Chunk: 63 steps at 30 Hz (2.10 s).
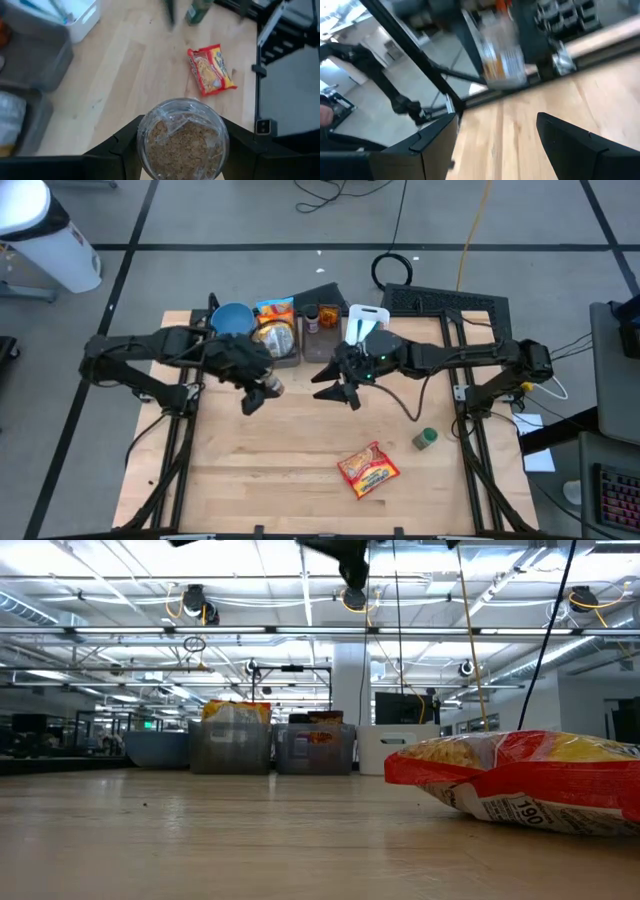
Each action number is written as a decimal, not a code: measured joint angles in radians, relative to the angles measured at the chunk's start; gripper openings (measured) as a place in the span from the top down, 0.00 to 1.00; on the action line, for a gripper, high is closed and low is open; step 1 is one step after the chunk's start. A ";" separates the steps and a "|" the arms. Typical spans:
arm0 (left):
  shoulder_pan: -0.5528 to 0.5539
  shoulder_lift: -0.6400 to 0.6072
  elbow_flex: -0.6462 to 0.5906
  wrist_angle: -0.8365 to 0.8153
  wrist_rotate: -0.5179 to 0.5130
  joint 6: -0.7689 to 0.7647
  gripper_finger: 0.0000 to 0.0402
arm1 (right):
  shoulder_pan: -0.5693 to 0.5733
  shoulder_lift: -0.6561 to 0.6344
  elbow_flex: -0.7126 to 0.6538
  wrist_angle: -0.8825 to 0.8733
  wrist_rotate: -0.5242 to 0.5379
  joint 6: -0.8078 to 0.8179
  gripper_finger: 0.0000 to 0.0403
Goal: Pick & Place Food Item
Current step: Put the brown seasoning bottle into the right black bin
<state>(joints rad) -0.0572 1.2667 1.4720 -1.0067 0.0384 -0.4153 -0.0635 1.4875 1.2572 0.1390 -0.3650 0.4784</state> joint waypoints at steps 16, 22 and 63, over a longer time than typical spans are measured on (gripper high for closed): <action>0.034 0.261 0.204 -0.069 0.147 0.207 0.50 | 0.046 0.049 -0.001 0.105 0.204 -0.109 0.34; 0.037 0.273 0.208 -0.057 0.145 0.222 0.50 | 0.046 0.048 -0.001 0.135 0.208 -0.109 0.34; 0.038 0.286 0.207 -0.009 0.111 0.244 0.50 | 0.034 0.108 -0.002 0.221 0.173 -0.098 0.35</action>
<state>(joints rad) -0.0190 1.5528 1.6791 -1.0161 0.1491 -0.1716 -0.0299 1.5956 1.2556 0.3599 -0.1923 0.3805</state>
